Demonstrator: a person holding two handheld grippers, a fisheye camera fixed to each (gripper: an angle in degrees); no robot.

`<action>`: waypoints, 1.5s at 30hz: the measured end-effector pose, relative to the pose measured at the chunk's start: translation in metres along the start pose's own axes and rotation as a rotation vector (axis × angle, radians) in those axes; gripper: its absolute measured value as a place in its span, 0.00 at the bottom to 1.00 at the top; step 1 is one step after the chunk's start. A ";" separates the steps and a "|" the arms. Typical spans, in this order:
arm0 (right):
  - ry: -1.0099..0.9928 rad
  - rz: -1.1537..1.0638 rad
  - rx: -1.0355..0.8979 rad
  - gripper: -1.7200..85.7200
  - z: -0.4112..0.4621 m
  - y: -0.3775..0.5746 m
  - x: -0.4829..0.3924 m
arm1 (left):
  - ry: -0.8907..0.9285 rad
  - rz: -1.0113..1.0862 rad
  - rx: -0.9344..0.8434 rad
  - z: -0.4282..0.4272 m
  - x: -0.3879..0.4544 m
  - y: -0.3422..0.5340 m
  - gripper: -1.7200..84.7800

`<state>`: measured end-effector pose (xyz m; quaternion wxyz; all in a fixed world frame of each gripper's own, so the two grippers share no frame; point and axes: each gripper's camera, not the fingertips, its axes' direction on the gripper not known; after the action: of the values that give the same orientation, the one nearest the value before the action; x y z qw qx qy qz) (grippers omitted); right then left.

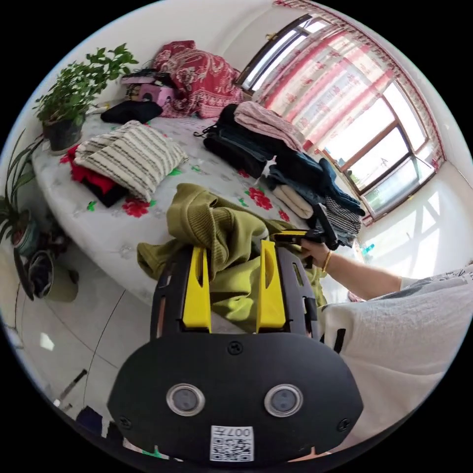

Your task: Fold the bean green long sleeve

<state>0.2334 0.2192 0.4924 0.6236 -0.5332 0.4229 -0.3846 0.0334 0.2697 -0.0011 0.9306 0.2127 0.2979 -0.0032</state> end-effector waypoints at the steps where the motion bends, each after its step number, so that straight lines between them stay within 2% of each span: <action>1: -0.019 0.021 0.048 0.06 -0.007 0.007 0.001 | -0.070 -0.077 0.002 -0.009 -0.015 0.012 0.16; 2: -0.001 0.054 0.105 0.05 -0.018 0.015 0.003 | -0.133 -0.170 0.005 -0.019 -0.032 0.027 0.16; 4: 0.020 0.078 0.227 0.04 -0.045 0.030 0.004 | -0.139 -0.266 -0.012 -0.025 -0.053 0.046 0.17; 7: 0.089 0.132 0.378 0.04 -0.092 0.059 0.002 | 0.002 -0.349 -0.102 -0.001 -0.074 0.062 0.20; 10: 0.151 0.189 0.536 0.04 -0.131 0.098 -0.009 | 0.136 -0.331 -0.127 0.045 -0.071 0.050 0.23; 12: 0.160 0.232 0.613 0.04 -0.151 0.124 -0.014 | 0.152 -0.292 -0.145 0.077 -0.066 0.033 0.24; 15: 0.189 0.280 0.725 0.03 -0.178 0.172 -0.028 | 0.148 -0.305 -0.211 0.128 -0.068 0.003 0.20; 17: 0.220 0.315 0.797 0.03 -0.197 0.212 -0.040 | 0.247 -0.278 -0.260 0.149 -0.062 -0.021 0.12; 19: 0.242 0.368 0.861 0.03 -0.211 0.247 -0.047 | 0.248 -0.217 -0.263 0.144 -0.046 -0.037 0.08; 22: 0.333 0.482 0.996 0.03 -0.239 0.318 -0.058 | 0.276 0.003 -0.203 0.104 -0.008 -0.053 0.07; 26: 0.477 0.613 1.208 0.03 -0.281 0.430 -0.089 | 0.507 0.297 -0.065 0.017 0.033 -0.044 0.07; 31: 0.655 0.672 1.422 0.03 -0.315 0.532 -0.146 | 0.701 0.638 0.123 -0.089 0.061 -0.018 0.07; 35: 0.695 0.681 1.545 0.03 -0.340 0.586 -0.178 | 0.847 0.687 0.266 -0.157 0.058 -0.008 0.06; 40: 0.679 0.677 1.706 0.02 -0.368 0.621 -0.194 | 0.921 0.715 0.502 -0.233 0.054 -0.004 0.02; 42: 0.669 0.698 1.741 0.02 -0.378 0.626 -0.188 | 0.906 0.708 0.568 -0.253 0.051 -0.010 0.01; 45: 0.654 0.788 1.699 0.02 -0.391 0.616 -0.153 | 0.781 0.646 0.597 -0.260 0.052 -0.038 0.01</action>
<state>-0.1690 0.3123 -0.1282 0.7346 0.4023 0.3050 -0.4533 -0.0726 0.3446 -0.2351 0.6054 0.5311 0.5249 0.2754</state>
